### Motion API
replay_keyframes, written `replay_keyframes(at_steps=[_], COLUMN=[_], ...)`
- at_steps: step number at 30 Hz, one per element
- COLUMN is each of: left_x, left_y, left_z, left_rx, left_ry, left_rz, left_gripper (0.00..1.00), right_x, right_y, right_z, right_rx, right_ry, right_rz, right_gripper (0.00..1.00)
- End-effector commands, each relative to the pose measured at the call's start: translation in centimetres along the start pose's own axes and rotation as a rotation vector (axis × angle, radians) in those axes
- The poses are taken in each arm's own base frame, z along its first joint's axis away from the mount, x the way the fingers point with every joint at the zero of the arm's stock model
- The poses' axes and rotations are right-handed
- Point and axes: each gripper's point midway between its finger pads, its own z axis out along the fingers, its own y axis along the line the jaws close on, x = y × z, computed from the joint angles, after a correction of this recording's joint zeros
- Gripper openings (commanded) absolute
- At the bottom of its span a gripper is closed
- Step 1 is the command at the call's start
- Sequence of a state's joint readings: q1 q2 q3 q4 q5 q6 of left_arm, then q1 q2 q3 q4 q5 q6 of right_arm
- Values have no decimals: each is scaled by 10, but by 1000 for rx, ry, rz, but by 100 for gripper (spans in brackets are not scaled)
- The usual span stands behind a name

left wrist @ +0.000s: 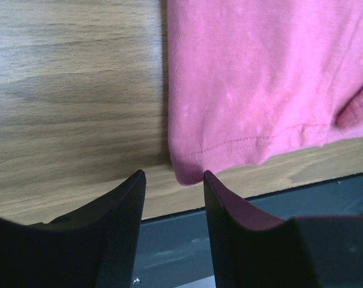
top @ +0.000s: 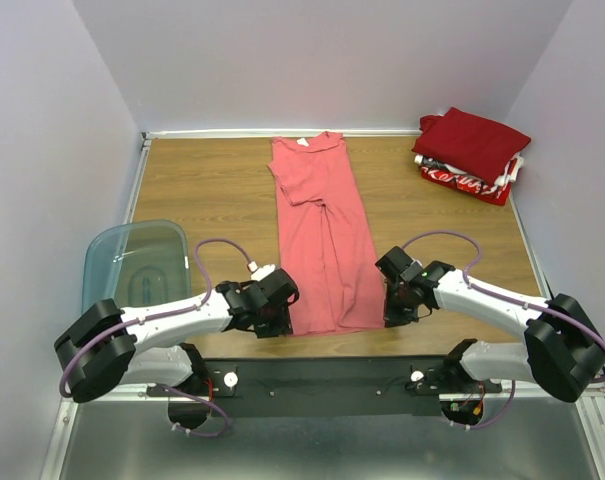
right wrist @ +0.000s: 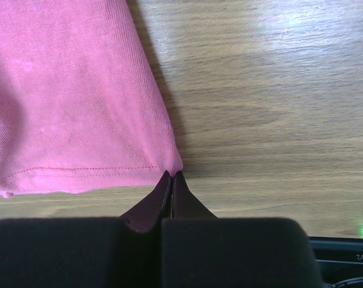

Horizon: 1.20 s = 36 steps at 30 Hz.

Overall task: Fold and stack the t-shirts
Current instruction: Fold the tshirt

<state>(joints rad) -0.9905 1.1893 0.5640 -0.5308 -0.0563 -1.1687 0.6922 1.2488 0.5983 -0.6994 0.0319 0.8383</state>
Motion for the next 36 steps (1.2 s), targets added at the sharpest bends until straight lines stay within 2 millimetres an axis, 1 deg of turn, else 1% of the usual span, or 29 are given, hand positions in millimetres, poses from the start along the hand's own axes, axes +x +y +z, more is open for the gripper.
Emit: replay_keyframes(at_steps=[1,5,8,9,10,11,12,13,14,15,17,18,19,20,25,26,31,34,36], left_x=[-1,2,2,2,4,6,7,8,10,12,14,14,15,16,22,30,49,57,57], left_y=[2,8,7,6,7,8,9,10,13,14,16,15,15,13,6,1,-10,-19,-27], left_z=[8,12,14,16,17,18,19,19,20,21,20,19,18,15,7,3,-8,-20,-29], left_rx=[-10,-30,-19,-11,-15,-19,-22,-25,-31,-32,-24,-18,-12,3,52,80,139,185,213], left_ry=[-14,-5,-10,-7,-2,7,14,19,24,30,34,34,36,38,50,87,138,159,151], left_rz=[2,3,5,11,13,15,17,20,22,22,23,24,27,35,82,89,116,100,60], left_gripper=[48,46,39,34,31,29,25,25,21,15,8,2,0,0,0,0,0,0,0], right_x=[6,6,6,5,5,4,3,3,2,0,-2,-3,-4,0,8,9,17,21,22], right_y=[0,1,1,1,1,3,3,4,5,6,8,9,10,13,9,9,7,7,6], right_z=[-1,-1,-1,-1,-1,-2,-2,-3,-4,-5,-8,-10,-13,-16,-28,-31,-48,-57,-64], right_rx=[-13,-14,-15,-13,-14,-17,-20,-20,-25,-28,-37,-41,-43,-62,-35,-38,-54,-61,-61], right_ry=[22,21,21,22,22,19,16,16,12,9,0,-3,-5,14,67,68,92,107,109], right_rz=[16,18,15,15,12,12,13,12,12,11,5,5,5,4,12,15,25,26,31], right_gripper=[1,1,0,1,1,0,1,1,1,1,1,0,1,1,1,1,0,1,0])
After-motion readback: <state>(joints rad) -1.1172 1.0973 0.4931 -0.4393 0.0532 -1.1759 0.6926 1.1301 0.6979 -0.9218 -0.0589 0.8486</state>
